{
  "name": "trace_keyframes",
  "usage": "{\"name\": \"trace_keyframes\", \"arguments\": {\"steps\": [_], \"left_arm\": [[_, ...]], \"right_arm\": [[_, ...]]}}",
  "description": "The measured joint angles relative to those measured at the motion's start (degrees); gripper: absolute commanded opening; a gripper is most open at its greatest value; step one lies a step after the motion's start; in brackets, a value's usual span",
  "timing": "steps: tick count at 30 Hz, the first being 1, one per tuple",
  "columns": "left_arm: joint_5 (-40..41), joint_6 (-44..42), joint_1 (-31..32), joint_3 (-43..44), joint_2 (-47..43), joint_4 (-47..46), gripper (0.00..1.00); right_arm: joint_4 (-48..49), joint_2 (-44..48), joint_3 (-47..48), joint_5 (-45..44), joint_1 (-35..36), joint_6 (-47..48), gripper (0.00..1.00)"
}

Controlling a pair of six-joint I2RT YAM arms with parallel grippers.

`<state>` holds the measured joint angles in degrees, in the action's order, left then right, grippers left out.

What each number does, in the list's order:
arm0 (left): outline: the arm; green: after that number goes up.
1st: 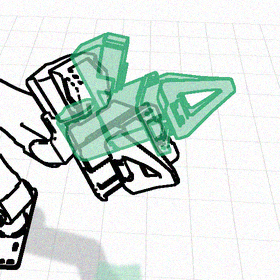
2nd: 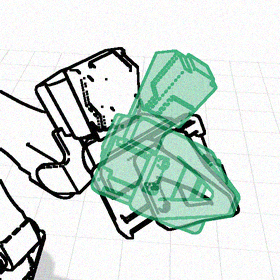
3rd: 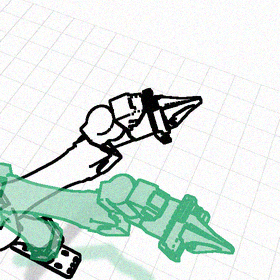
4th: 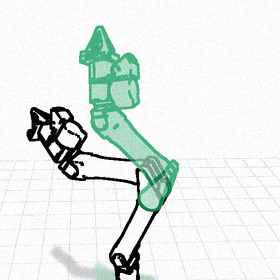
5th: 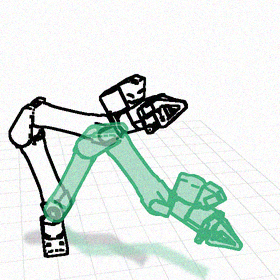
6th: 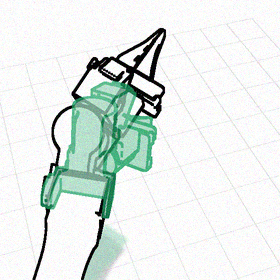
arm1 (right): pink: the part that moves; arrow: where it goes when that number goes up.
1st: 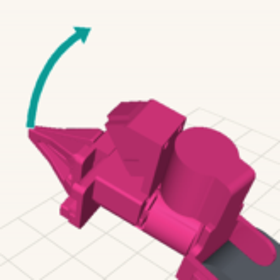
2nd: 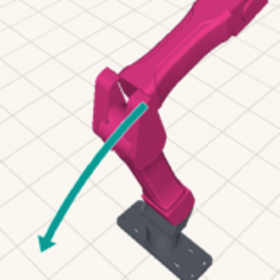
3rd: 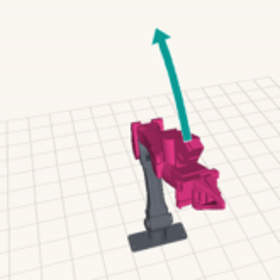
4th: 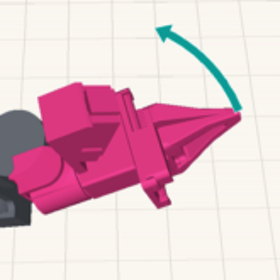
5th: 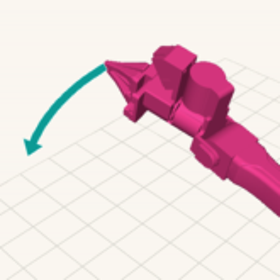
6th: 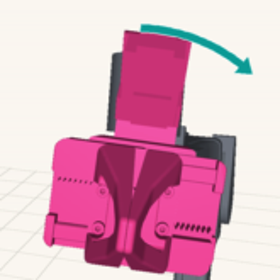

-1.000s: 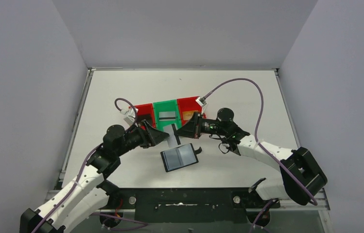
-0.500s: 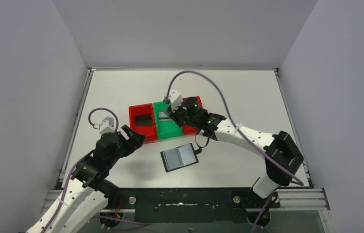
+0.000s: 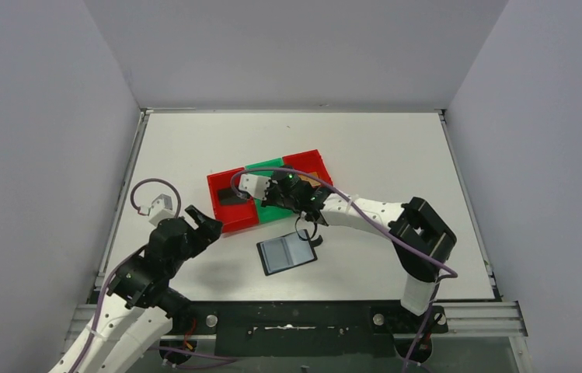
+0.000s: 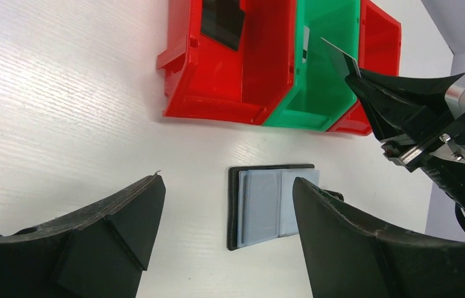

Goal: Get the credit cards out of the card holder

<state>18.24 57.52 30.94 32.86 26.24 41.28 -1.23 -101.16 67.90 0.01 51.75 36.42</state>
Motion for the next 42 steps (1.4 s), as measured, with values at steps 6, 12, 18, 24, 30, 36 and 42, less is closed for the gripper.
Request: {"name": "trace_keyframes", "arguments": {"steps": [6,12,18,24,30,36,42], "left_arm": [[0.9,0.5,0.0,0.1,-0.5,0.9,0.76],[1.1,0.9,0.0,0.1,-1.2,1.7,0.76],[1.4,1.3,0.0,0.3,-1.7,2.2,0.76],[2.3,1.8,0.0,1.3,-2.1,2.7,0.76],[2.8,2.1,0.0,1.3,-3.1,3.2,0.76],[2.8,2.3,0.0,1.3,-3.2,3.2,0.76],[2.8,2.4,0.0,1.3,-3.2,3.2,0.76]], "right_arm": [[0.0,-4.3,4.1,2.1,-0.7,5.8,0.00],[-0.3,-6.8,4.6,4.8,-2.6,8.6,0.01],[-1.2,-10.4,8.0,6.7,-4.0,12.1,0.03],[-1.9,-15.7,12.4,6.4,-4.1,15.8,0.06],[-3.1,-18.3,12.9,6.3,-4.4,18.4,0.22],[-4.5,-18.4,13.2,7.0,-4.8,19.3,0.40],[-5.3,-18.4,14.4,7.3,-5.9,18.4,0.41]]}}
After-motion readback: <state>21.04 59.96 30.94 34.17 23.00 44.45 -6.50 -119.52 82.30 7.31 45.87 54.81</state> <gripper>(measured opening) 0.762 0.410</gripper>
